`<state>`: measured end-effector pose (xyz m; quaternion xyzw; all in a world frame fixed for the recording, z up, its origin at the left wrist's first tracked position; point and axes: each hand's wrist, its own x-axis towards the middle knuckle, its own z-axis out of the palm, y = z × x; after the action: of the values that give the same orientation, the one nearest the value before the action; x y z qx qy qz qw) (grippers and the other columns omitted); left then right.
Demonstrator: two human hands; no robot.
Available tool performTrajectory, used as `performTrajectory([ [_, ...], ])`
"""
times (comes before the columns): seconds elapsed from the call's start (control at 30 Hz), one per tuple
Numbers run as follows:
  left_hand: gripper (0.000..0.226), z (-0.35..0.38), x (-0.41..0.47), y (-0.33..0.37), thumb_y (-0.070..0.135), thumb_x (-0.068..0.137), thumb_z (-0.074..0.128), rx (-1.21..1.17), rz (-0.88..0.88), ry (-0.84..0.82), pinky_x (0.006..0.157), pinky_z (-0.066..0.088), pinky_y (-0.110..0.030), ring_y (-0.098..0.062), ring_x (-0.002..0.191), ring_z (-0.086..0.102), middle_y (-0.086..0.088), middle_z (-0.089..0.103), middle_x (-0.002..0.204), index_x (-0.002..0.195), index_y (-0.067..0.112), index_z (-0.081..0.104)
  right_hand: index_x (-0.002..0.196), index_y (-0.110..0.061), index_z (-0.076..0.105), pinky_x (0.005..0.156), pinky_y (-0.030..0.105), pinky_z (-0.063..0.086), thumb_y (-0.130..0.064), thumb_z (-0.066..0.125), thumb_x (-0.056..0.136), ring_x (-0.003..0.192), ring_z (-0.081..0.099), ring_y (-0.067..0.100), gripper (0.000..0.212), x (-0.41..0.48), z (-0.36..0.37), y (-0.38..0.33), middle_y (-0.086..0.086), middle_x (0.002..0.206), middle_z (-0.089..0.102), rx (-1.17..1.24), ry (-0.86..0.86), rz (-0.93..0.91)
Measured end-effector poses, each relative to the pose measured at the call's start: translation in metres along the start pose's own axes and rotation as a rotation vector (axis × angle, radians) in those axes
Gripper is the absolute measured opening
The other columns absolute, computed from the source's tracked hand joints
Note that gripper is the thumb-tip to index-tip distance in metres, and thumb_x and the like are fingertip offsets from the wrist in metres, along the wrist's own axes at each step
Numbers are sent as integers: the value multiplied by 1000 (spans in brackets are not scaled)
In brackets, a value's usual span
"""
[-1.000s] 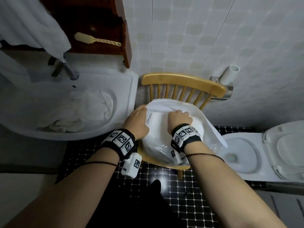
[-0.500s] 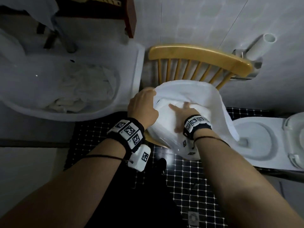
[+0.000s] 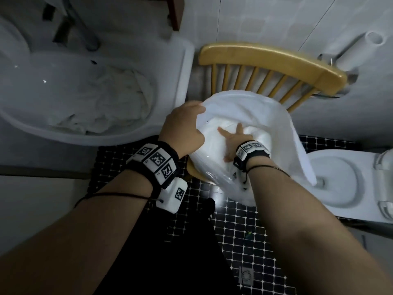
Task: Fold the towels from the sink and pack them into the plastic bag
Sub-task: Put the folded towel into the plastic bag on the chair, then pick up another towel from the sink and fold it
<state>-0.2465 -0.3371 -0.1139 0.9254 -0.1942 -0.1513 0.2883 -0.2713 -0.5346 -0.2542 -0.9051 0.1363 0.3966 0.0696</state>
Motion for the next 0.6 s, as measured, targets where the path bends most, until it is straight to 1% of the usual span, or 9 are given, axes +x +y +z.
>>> performTrajectory([
  [0.07, 59, -4, 0, -1, -3, 78, 60, -54, 41, -29, 109, 48, -37, -23, 127, 59, 1, 58, 144, 135, 15, 68, 168, -30, 7, 119, 55, 35, -37, 77, 91, 150, 33, 47, 104, -14, -13, -11, 21, 174, 4, 84, 48, -7],
  [0.13, 50, -11, -3, 1, -1, 82, 57, -108, 71, -61, 92, 51, -36, -19, 102, 60, 6, 55, 129, 126, 22, 60, 160, -17, 38, 122, 50, 35, -29, 74, 95, 147, 40, 37, 74, -44, -35, -24, 11, 165, 37, 91, 72, -89],
  [0.2, 38, -19, -5, 0, 4, 88, 56, -134, 92, -66, 79, 51, -38, -19, 86, 57, 2, 52, 120, 119, 23, 44, 131, -15, 64, 107, 44, 50, -26, 73, 93, 129, 58, 32, 41, -76, -62, -40, 8, 135, 64, 93, 131, -142],
  [0.23, 34, -22, -6, -2, 7, 91, 55, -147, 83, -56, 78, 53, -40, -20, 86, 58, 0, 52, 121, 117, 23, 40, 110, -12, 68, 96, 40, 53, -23, 69, 95, 117, 64, 30, 19, -90, -76, -49, 7, 115, 68, 84, 134, -155],
  [0.27, 29, -26, -6, -4, 11, 96, 54, -176, 58, -48, 76, 57, -43, -21, 89, 61, 0, 53, 123, 118, 22, 39, 91, -10, 63, 86, 36, 51, -20, 63, 98, 104, 66, 29, 12, -101, -87, -56, 6, 98, 65, 74, 163, -173],
  [0.33, 19, -36, -7, -7, 20, 104, 47, -281, -22, -44, 63, 64, -46, -24, 92, 66, 0, 56, 124, 122, 24, 42, 72, -12, 47, 69, 30, 45, -16, 55, 98, 74, 58, 23, 28, -134, -114, -74, 4, 78, 56, 34, 254, -221],
  [0.4, 13, -45, -5, -13, 25, 109, 40, -334, -90, -50, 54, 63, -41, -28, 83, 70, -6, 64, 110, 120, 26, 47, 67, -15, 45, 54, 27, 42, -13, 55, 93, 57, 50, 17, 29, -155, -133, -89, 2, 66, 53, 124, 311, -296],
  [0.5, 21, -64, -3, -36, 13, 103, 43, -341, -124, -55, 56, 64, -42, -29, 74, 75, -10, 72, 91, 115, 26, 55, 75, -13, 54, 59, 32, 49, -22, 58, 92, 66, 60, 26, 19, -173, -154, -123, 7, 75, 61, 218, 431, -354],
  [0.6, 27, -82, 2, -76, 3, 89, 52, -208, -135, -30, 67, 59, -36, -23, 76, 70, 2, 68, 82, 89, 29, 57, 100, -11, 68, 69, 37, 54, -34, 64, 93, 85, 64, 33, 24, -168, -161, -165, 12, 93, 62, 192, 515, -359],
])
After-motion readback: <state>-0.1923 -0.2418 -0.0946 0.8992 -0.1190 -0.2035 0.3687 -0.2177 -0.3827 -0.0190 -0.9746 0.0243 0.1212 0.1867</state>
